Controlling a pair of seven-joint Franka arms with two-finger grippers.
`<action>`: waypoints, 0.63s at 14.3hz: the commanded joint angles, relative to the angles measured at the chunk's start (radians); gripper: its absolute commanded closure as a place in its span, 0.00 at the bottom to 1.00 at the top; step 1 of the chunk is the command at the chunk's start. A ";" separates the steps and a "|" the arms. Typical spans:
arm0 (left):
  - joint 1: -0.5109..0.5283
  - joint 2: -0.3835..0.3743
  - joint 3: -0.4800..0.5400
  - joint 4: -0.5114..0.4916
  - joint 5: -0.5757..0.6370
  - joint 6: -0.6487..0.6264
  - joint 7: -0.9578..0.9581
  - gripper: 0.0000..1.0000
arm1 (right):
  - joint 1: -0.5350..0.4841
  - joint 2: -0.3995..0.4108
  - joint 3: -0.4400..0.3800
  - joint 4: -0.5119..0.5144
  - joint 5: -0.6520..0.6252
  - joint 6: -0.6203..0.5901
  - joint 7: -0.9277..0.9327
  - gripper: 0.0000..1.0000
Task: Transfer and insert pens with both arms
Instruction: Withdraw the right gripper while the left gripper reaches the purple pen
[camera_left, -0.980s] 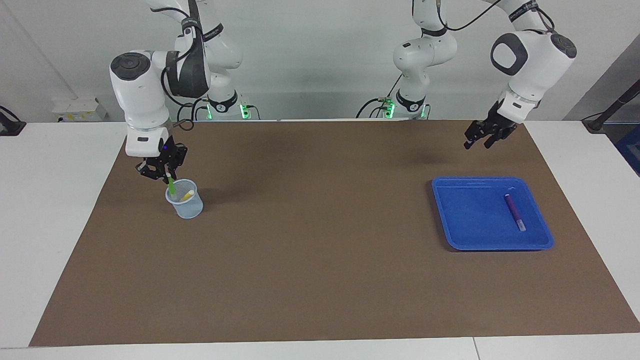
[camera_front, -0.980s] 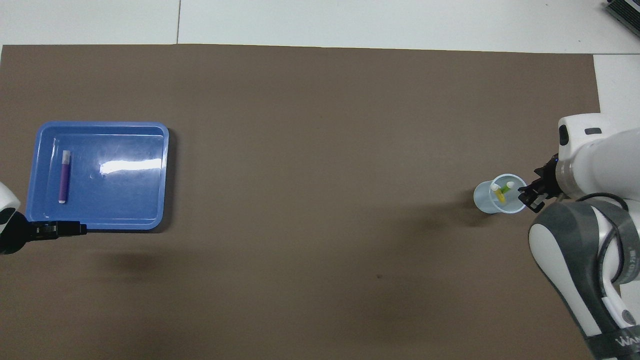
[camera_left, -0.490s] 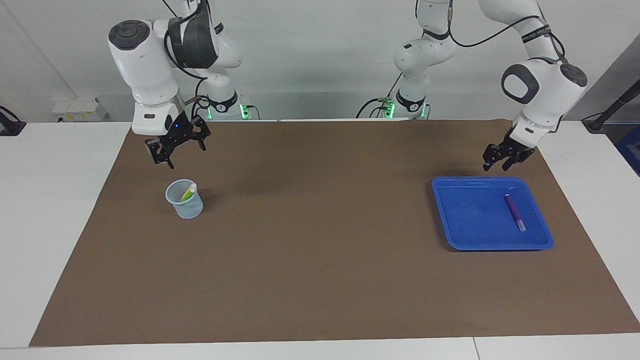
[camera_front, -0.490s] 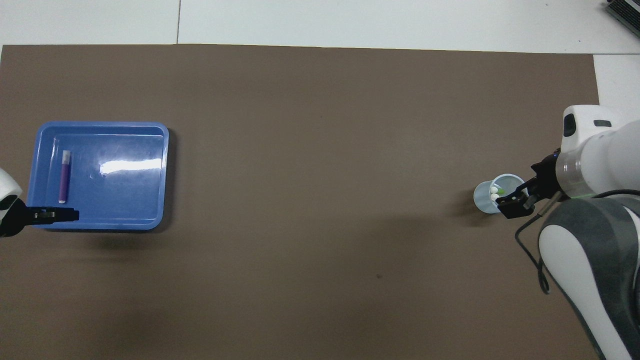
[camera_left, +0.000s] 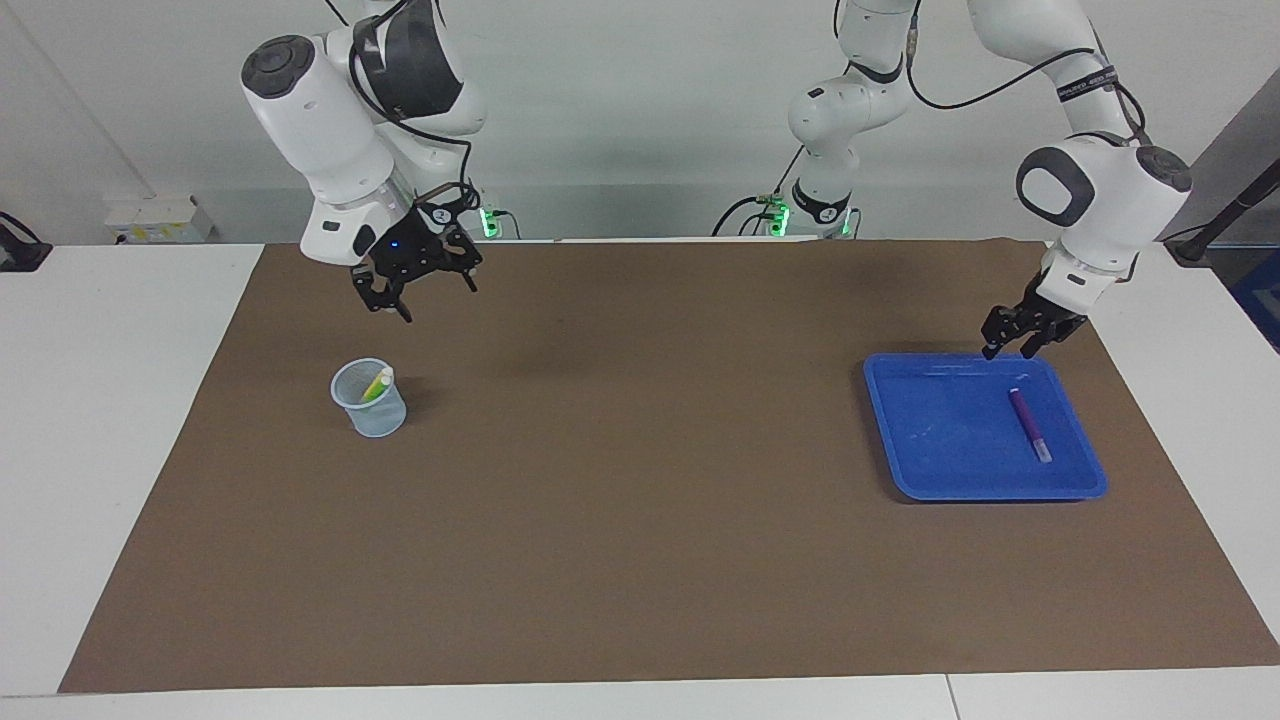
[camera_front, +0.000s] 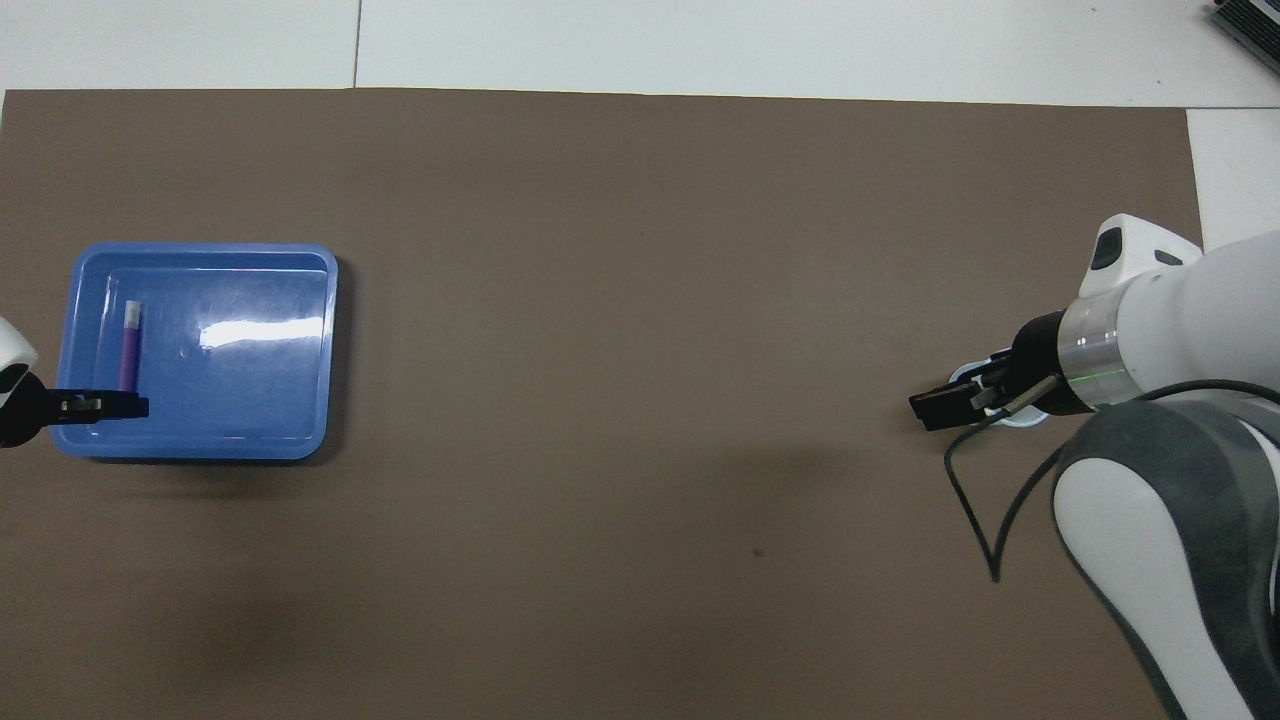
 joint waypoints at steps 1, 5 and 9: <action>0.020 0.099 -0.008 0.055 0.020 0.063 0.015 0.27 | 0.000 0.004 0.002 0.007 0.100 0.016 0.063 0.00; 0.044 0.215 -0.008 0.144 0.020 0.095 0.090 0.27 | 0.002 0.003 0.000 0.004 0.149 0.017 0.176 0.00; 0.052 0.258 -0.008 0.199 0.020 0.104 0.097 0.27 | 0.020 -0.010 0.003 -0.013 0.148 0.022 0.299 0.00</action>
